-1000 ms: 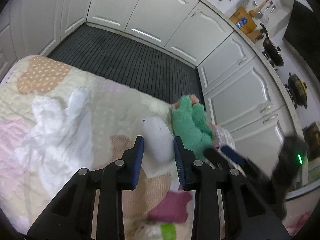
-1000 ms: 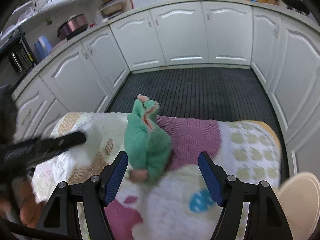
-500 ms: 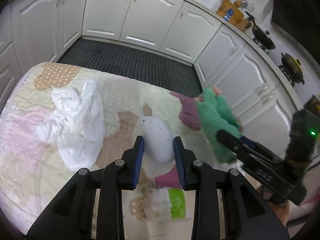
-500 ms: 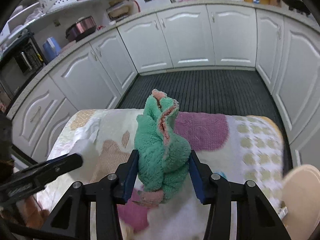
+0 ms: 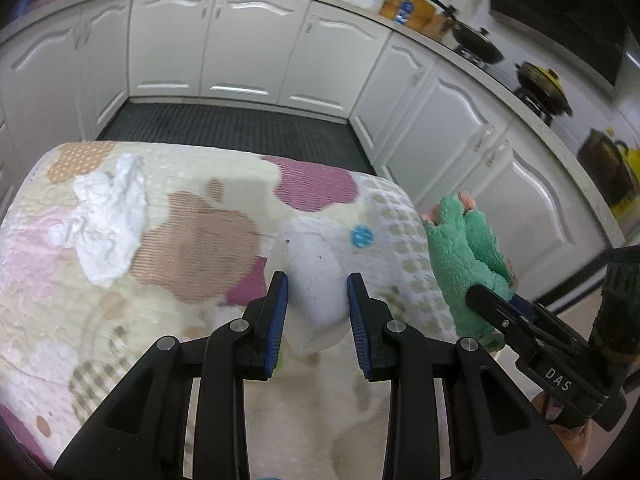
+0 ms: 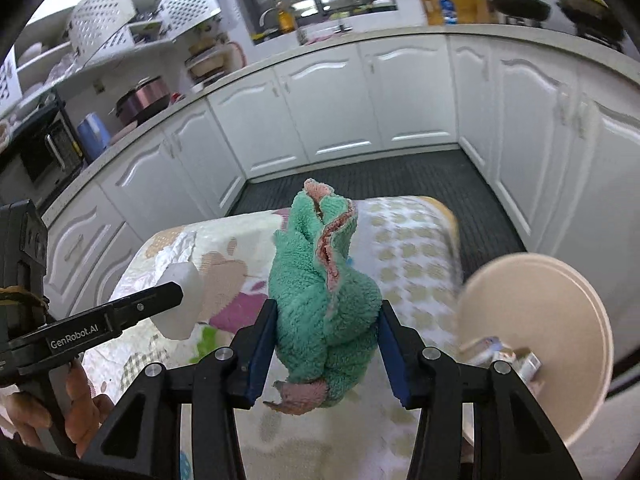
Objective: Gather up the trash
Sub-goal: 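Carry the foam piece and green towel with both tools over the beige bin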
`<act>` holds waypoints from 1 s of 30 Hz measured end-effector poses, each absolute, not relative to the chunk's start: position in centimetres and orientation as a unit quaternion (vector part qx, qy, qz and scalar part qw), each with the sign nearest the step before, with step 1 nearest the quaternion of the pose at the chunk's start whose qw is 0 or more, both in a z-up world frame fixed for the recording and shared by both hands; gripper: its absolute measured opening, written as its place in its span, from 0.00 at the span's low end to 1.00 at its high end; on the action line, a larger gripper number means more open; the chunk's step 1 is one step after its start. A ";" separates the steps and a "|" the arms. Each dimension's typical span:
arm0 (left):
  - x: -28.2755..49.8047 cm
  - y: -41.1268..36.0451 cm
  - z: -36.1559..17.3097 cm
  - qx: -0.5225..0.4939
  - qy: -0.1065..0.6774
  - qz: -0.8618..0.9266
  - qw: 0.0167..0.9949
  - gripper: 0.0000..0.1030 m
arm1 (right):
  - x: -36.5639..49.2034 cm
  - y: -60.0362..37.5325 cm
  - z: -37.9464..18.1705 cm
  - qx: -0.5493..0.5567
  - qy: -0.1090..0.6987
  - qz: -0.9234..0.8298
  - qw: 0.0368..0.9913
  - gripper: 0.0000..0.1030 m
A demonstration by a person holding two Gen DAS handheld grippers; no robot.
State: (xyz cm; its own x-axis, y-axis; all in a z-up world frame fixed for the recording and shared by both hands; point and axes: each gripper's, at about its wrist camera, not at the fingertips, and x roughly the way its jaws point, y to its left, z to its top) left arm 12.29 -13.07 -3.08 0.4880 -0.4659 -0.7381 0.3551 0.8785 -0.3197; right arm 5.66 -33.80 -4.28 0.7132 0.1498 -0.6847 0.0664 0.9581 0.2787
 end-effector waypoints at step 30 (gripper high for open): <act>7.0 -30.0 -3.6 0.024 0.443 -0.369 0.817 0.27 | -3.1 -45.6 -6.3 0.198 0.376 -0.112 0.898 0.46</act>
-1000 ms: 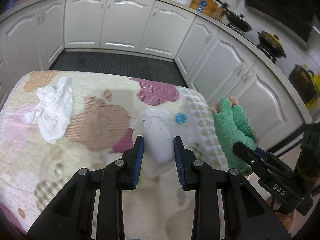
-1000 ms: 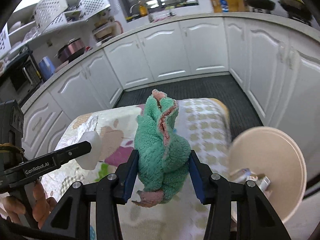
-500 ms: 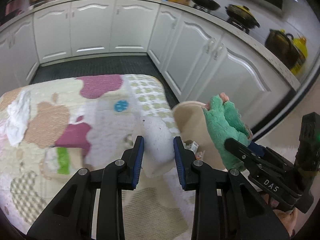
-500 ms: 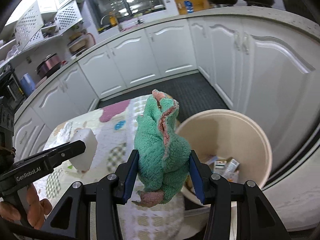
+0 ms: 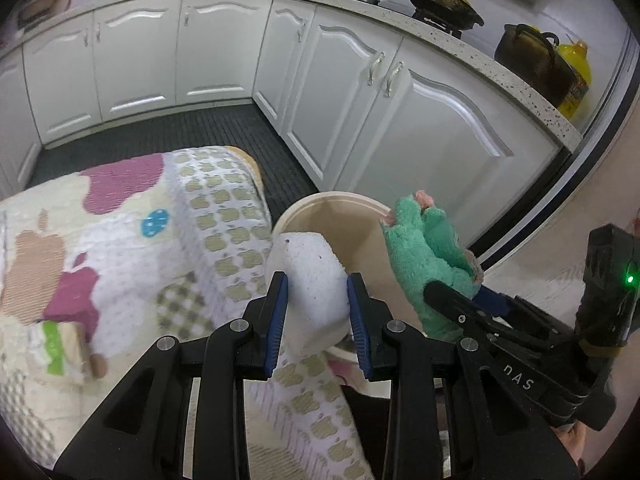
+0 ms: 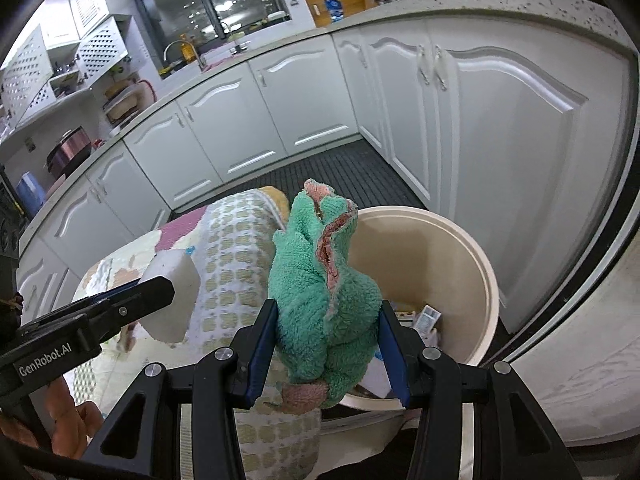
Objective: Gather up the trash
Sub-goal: 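Carry the foam piece and green towel with both tools over the beige bin, then open both tools to drop the foam piece and towel into the bin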
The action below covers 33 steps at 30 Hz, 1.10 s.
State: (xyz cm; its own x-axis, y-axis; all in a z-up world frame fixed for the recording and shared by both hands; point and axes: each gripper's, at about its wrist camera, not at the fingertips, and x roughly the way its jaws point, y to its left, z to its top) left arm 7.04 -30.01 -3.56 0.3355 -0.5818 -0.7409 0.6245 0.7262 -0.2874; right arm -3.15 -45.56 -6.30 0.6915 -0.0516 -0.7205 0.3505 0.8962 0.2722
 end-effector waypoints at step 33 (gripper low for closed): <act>7.6 -37.1 -7.5 0.064 0.468 -0.375 0.798 0.27 | -3.0 -49.3 -9.3 0.211 0.397 -0.150 0.881 0.46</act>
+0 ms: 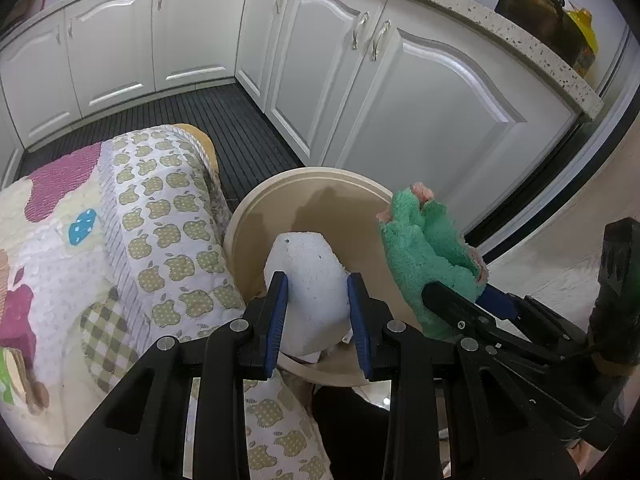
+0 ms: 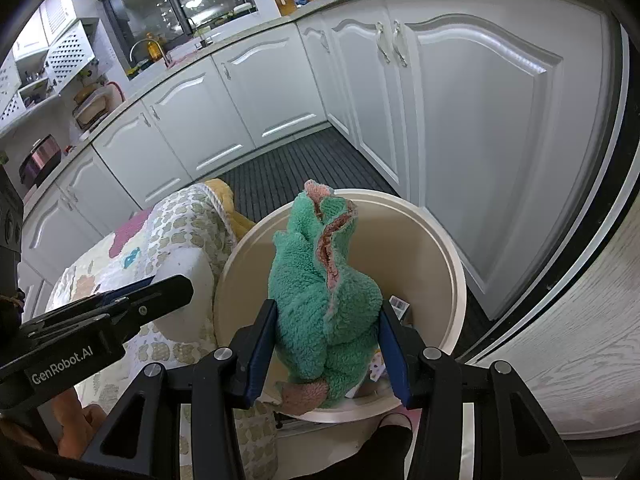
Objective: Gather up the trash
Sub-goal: 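Open both tools to drop the foam piece and towel into the bin, then grasp the white plastic bag with the left tool while the right tool grasps the green-labelled snack bag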
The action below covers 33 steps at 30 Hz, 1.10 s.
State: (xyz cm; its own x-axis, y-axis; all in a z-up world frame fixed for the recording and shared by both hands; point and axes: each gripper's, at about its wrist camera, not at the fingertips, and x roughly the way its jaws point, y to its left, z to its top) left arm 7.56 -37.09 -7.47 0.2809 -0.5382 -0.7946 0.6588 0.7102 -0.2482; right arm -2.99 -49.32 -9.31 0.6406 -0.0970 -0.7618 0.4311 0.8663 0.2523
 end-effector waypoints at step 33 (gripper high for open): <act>6.7 -34.0 -6.6 0.073 0.432 -0.339 0.832 0.62 | -2.7 -48.2 -9.4 0.197 0.411 -0.163 0.875 0.62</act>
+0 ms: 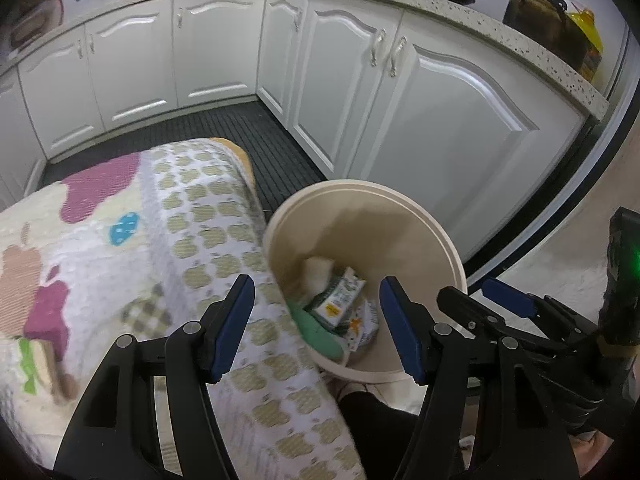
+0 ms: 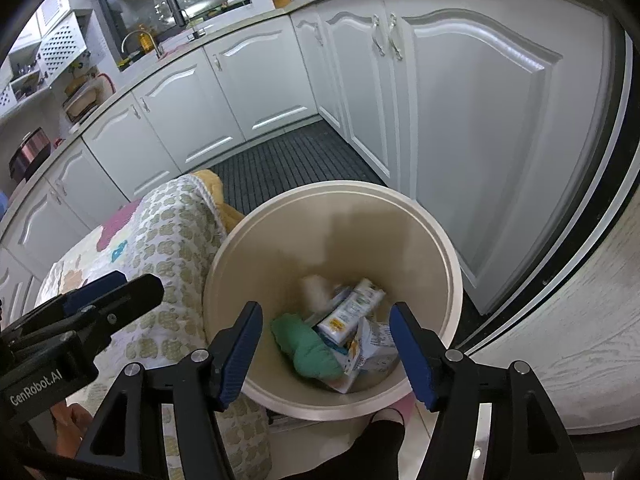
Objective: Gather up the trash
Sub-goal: 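Grasp the white plastic bag with the left tool while the right tool grasps the green-labelled snack bag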
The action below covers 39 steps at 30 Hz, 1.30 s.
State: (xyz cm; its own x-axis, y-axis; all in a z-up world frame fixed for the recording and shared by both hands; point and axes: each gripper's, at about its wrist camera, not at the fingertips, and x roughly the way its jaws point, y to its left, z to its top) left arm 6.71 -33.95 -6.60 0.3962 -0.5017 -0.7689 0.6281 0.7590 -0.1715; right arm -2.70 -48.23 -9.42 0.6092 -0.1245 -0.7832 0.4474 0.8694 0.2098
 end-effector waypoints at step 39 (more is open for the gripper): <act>18.5 -3.1 -6.9 0.017 0.436 -0.063 0.898 0.66 | 4.9 -27.2 -8.7 0.103 0.458 0.061 0.881 0.69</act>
